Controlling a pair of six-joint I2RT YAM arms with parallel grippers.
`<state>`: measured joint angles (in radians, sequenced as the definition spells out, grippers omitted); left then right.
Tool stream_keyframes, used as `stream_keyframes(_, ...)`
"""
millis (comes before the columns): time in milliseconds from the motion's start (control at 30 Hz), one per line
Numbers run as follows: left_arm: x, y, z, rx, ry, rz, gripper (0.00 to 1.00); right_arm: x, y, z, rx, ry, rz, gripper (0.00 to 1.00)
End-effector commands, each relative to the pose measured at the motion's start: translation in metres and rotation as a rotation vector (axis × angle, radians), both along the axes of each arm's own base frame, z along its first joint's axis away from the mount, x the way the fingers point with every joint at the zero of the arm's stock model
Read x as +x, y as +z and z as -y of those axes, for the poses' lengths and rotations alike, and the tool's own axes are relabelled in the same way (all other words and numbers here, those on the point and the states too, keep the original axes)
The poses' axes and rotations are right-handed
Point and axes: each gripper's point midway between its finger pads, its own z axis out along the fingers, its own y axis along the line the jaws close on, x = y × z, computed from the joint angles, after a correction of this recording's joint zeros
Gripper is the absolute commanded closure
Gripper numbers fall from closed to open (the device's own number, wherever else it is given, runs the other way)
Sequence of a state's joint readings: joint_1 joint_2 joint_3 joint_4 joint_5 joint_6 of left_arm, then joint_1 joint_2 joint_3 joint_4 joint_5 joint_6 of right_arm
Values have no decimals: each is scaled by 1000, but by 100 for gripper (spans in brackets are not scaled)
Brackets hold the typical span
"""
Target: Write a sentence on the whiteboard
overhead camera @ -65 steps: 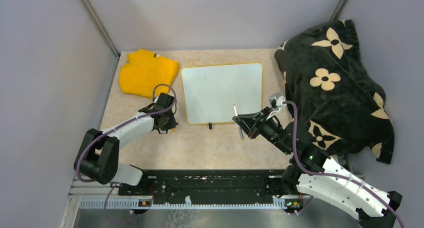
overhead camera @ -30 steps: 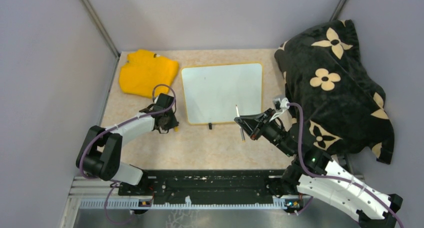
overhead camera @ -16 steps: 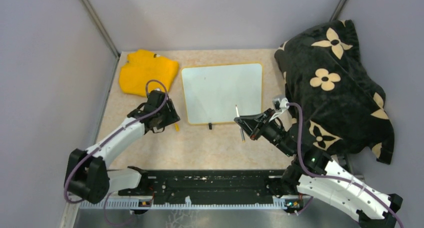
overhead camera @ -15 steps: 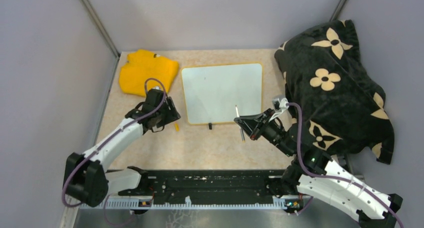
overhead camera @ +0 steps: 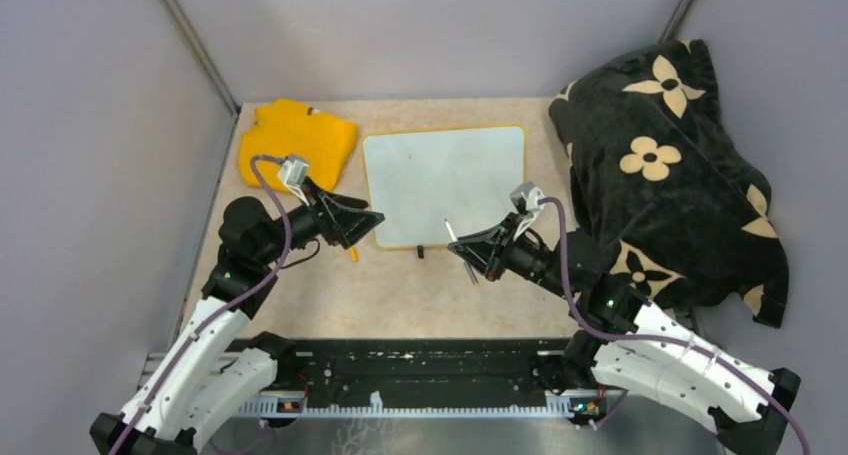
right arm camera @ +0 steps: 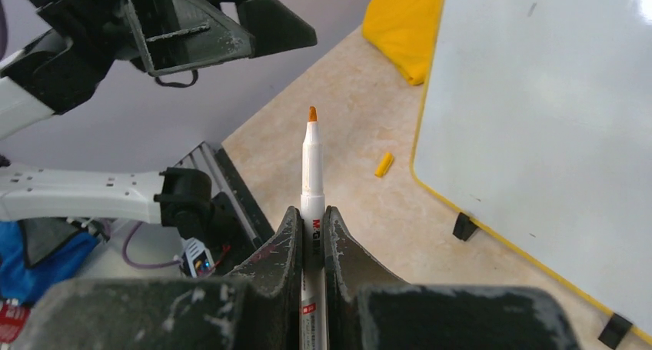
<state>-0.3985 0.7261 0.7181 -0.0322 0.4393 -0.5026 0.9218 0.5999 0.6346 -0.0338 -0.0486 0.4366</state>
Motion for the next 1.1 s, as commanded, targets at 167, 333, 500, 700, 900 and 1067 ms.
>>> stream_keyframes(167,-82,60,39,-260,-559,225,19,-17,53,-36,119,202,112,100)
stream_keyframes(333,-87,66,43,-249,-623,248,19,-14,55,-48,148,230,96,100)
stream_keyframes(500,-78,53,54,-230,-629,221,19,-10,57,-59,169,252,90,100)
stream_keyframes(700,-69,44,63,-226,-630,178,20,-7,58,-71,169,275,87,100)
stream_keyframes(900,-67,48,68,-244,-629,183,22,-6,62,-78,175,298,92,100)
stream_keyframes(1067,-70,51,72,-270,-653,171,27,-7,61,-80,177,310,91,100)
